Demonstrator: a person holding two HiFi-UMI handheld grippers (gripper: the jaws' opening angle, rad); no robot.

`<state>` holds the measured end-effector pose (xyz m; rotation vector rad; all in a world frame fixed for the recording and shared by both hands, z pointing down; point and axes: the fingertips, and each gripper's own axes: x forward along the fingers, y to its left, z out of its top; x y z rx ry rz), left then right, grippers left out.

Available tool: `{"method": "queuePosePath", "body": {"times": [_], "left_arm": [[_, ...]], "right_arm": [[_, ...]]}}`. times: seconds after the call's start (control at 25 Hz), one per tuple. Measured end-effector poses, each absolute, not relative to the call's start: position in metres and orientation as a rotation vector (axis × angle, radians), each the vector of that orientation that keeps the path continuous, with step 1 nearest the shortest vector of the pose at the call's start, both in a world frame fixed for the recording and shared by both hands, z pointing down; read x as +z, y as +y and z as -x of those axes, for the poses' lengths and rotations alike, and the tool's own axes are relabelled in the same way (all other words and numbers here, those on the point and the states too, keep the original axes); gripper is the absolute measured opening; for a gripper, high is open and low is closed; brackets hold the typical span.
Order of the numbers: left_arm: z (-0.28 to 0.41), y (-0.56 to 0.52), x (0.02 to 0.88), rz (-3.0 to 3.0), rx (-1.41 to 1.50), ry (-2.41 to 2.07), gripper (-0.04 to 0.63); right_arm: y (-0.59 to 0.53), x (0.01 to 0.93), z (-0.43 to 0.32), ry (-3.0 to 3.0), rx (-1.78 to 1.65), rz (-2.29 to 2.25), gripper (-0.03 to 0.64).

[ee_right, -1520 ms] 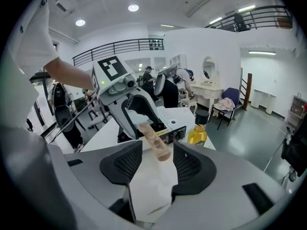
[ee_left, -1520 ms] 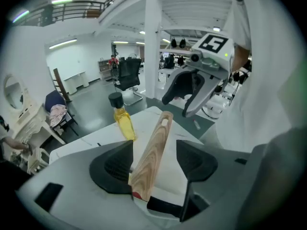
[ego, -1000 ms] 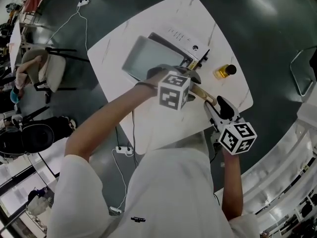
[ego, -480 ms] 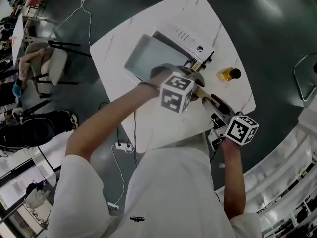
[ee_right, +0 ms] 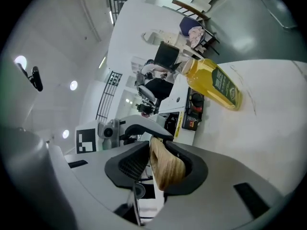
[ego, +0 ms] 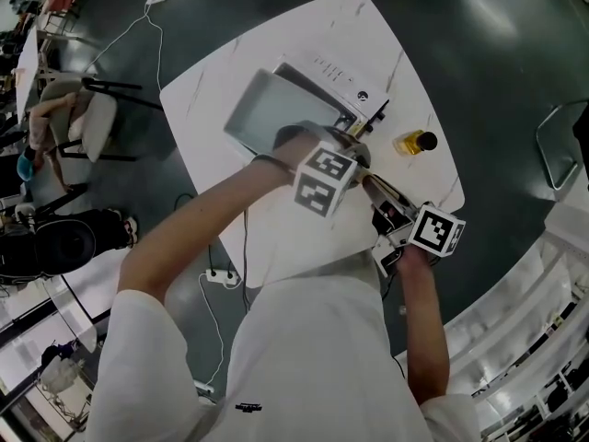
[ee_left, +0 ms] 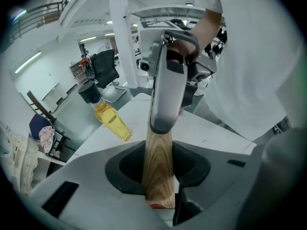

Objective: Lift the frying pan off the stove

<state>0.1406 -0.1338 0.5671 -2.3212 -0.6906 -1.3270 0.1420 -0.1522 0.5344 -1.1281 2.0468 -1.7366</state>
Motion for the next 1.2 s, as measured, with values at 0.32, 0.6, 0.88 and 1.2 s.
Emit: {"method": "queuePosePath", "body": {"times": [0.32, 0.6, 0.88, 1.2], "left_arm": [[-0.137, -0.132, 0.568, 2.248, -1.397, -0.742, 0.114], [-0.132, -0.128, 0.562, 2.232, -1.422, -0.755, 0.112], [-0.123, -0.119, 0.562, 2.189, -1.46, -0.782, 0.11], [-0.116, -0.105, 0.549, 2.195, -1.452, -0.774, 0.11]], "right_arm": [[-0.15, 0.534, -0.142, 2.025, -1.759, 1.145, 0.097], [-0.144, 0.528, -0.14, 2.012, -1.748, 1.147, 0.094], [-0.138, 0.523, -0.131, 2.024, -1.699, 1.096, 0.094], [-0.126, 0.502, -0.121, 2.053, -1.64, 1.092, 0.094]]}}
